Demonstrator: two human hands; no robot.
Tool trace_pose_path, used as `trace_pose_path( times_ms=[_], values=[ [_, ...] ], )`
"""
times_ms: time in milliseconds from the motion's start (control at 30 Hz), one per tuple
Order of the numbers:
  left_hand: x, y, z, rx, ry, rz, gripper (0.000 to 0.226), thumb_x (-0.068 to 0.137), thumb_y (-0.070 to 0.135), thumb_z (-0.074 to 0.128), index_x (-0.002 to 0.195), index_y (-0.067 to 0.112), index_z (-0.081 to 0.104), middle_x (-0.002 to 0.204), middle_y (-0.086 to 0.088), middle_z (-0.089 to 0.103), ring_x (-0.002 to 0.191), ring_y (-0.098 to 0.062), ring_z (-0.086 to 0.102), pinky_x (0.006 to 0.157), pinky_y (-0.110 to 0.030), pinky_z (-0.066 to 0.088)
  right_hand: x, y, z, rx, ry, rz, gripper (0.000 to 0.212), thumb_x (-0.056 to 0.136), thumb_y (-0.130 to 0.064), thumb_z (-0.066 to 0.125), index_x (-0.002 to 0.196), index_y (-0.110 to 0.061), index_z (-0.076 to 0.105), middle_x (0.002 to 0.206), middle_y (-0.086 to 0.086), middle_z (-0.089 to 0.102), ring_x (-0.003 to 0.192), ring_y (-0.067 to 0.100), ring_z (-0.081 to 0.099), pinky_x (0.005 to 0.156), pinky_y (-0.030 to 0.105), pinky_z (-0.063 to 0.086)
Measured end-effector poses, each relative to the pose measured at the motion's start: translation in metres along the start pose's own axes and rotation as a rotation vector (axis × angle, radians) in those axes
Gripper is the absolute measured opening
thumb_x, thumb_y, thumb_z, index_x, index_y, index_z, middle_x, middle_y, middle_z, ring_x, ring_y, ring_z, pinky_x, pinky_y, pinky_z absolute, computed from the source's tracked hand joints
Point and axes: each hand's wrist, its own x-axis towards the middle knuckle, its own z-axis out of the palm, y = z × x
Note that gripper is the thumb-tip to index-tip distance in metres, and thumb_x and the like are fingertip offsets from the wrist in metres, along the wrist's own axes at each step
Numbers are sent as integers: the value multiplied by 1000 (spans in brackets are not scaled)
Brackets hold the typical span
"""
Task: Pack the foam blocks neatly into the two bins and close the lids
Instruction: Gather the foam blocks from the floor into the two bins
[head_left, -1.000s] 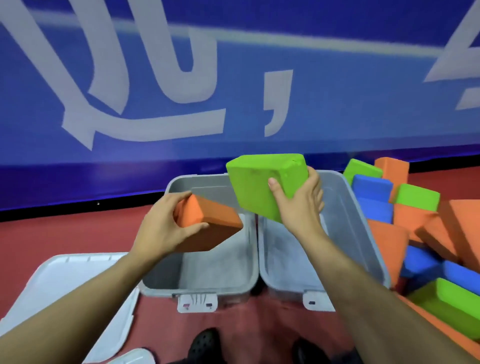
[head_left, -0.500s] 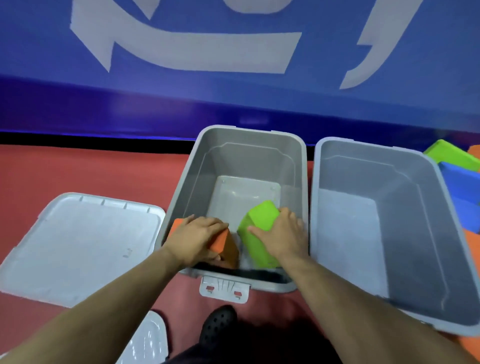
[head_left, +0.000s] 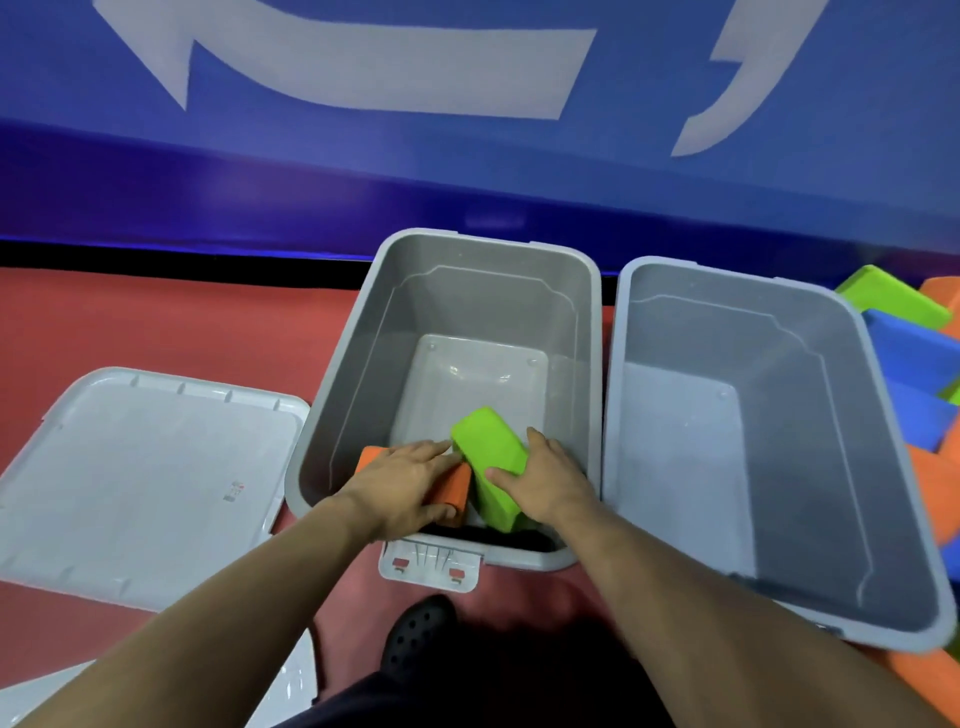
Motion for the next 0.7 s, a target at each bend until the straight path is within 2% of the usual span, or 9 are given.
trace_pose_path(
  times_ms=[133, 300, 367, 433, 533, 633, 700],
  values=[
    [1, 23, -24, 4, 74, -25, 78, 92, 61, 56, 157, 29, 26, 166, 7, 20, 150, -19, 24, 121, -37, 23, -14, 8, -25, 32, 15, -117, 90, 90, -61, 61, 160, -21, 20, 162, 4, 30, 145, 26, 36, 117, 39, 34],
    [8, 80, -58, -12, 173, 62, 80, 92, 62, 56, 157, 23, 29, 165, 2, 24, 149, -20, 28, 121, -37, 24, -47, 32, -78, 61, 107, -293, 81, 93, -54, 62, 158, -23, 26, 162, -5, 28, 148, 16, 31, 119, 36, 30],
    [14, 112, -70, -5, 204, 111, 85, 88, 71, 48, 156, 23, 30, 164, 0, 27, 149, -20, 29, 121, -37, 24, -59, 57, -106, 31, 121, -319, 82, 92, -55, 63, 158, -24, 26, 163, -6, 26, 148, 17, 29, 121, 38, 28],
    [20, 150, -80, 16, 222, 172, 89, 85, 76, 39, 156, 23, 32, 163, 1, 30, 148, -20, 30, 122, -33, 23, -75, 89, -133, 38, 151, -307, 83, 92, -56, 63, 158, -24, 26, 164, -5, 25, 149, 16, 28, 122, 38, 26],
    [33, 217, -85, 5, 225, 271, 78, 93, 64, 53, 156, 23, 33, 162, 3, 30, 148, -17, 31, 120, -28, 20, -109, 151, -166, 72, 220, -259, 83, 91, -57, 63, 158, -26, 25, 165, -7, 23, 149, 15, 27, 122, 37, 25],
    [51, 291, -77, 8, 189, 377, 79, 93, 64, 54, 157, 25, 30, 163, 5, 29, 148, -16, 30, 122, -33, 24, -153, 229, -185, 115, 261, -177, 82, 92, -55, 64, 158, -24, 27, 165, -7, 23, 149, 15, 27, 122, 34, 25],
    [66, 342, -65, -2, 154, 439, 81, 91, 69, 51, 157, 26, 30, 163, 5, 28, 148, -15, 28, 122, -36, 26, -182, 288, -188, 152, 300, -97, 82, 90, -52, 68, 156, -20, 31, 162, -2, 30, 147, 17, 33, 120, 33, 27]
  ],
)
